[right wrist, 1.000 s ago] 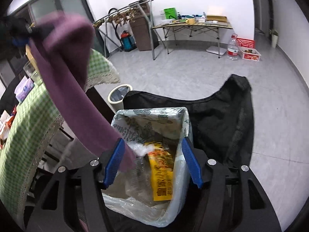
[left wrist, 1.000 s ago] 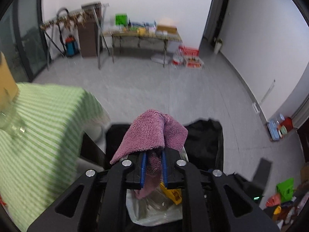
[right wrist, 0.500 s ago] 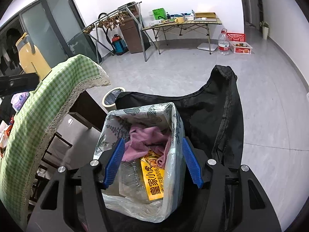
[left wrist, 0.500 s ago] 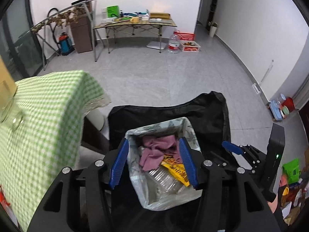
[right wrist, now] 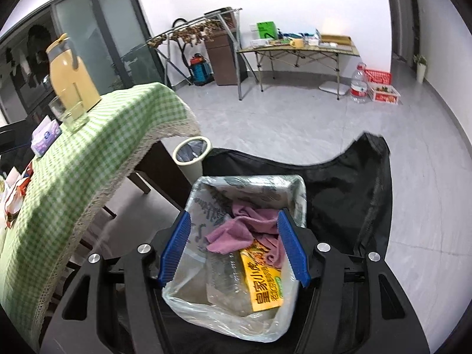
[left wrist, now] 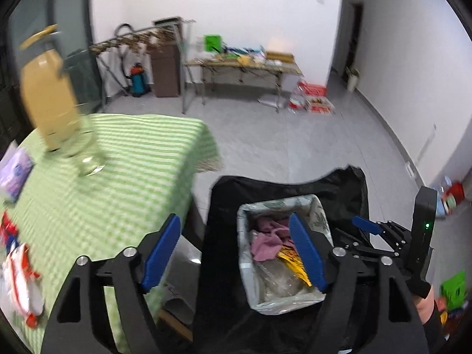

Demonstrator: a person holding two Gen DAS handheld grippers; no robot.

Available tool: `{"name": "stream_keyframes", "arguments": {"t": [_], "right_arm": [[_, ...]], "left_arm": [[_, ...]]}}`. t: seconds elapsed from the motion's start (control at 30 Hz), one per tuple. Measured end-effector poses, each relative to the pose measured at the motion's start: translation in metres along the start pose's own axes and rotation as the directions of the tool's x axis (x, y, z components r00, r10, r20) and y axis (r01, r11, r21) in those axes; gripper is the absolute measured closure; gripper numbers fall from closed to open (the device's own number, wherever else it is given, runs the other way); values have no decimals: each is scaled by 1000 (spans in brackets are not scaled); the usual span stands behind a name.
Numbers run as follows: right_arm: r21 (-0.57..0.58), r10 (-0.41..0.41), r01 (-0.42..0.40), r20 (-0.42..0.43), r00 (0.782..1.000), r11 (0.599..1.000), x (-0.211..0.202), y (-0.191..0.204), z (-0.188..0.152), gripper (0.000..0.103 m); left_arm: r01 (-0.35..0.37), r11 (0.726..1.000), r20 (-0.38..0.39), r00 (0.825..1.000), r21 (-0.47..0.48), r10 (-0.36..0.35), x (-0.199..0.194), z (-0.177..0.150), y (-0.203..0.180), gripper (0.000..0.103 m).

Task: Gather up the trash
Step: 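Grasp the white tissue with the left gripper while the right gripper grasps the clear plastic bag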

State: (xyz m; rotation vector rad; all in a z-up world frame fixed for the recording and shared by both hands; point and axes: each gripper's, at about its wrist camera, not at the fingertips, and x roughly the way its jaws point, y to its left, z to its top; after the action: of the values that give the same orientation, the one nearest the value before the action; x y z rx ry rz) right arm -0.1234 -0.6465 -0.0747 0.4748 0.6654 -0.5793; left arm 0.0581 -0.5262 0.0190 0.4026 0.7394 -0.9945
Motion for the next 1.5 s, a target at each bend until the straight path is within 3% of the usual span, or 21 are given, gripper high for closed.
{"name": "stream_keyframes", "arguments": {"t": [0.2,0.4,0.8,1.1,1.2,1.33,1.5], "right_arm": [[-90,8,-4,43,999,996,-15,42,19,43],[-184,50,-33,85,995,982,-31,95,35,43],[-350,207,-155,115,972,924,-47,207,51,41],[-477,332,-265,61,941,838,-45,303,34,41],[-508,369,-303,33,929,806,-44,333,26,41],[-562,435,-370,-20,900,740,-47,378,10,41],[-626,490,-440,-105,865,644,-47,433,-18,41]], "left_arm": [[-65,988,89,993,-143,78,-57,-20,63,25],[-97,953,156,977,-288,146,-106,-39,119,21],[-205,884,199,930,-421,310,-178,-94,195,13],[-290,787,133,897,-544,422,-223,-160,263,12],[-312,738,99,885,-598,455,-236,-184,290,12],[-331,675,42,880,-660,474,-249,-217,320,12],[-343,628,-12,883,-698,469,-253,-255,338,12]]}}
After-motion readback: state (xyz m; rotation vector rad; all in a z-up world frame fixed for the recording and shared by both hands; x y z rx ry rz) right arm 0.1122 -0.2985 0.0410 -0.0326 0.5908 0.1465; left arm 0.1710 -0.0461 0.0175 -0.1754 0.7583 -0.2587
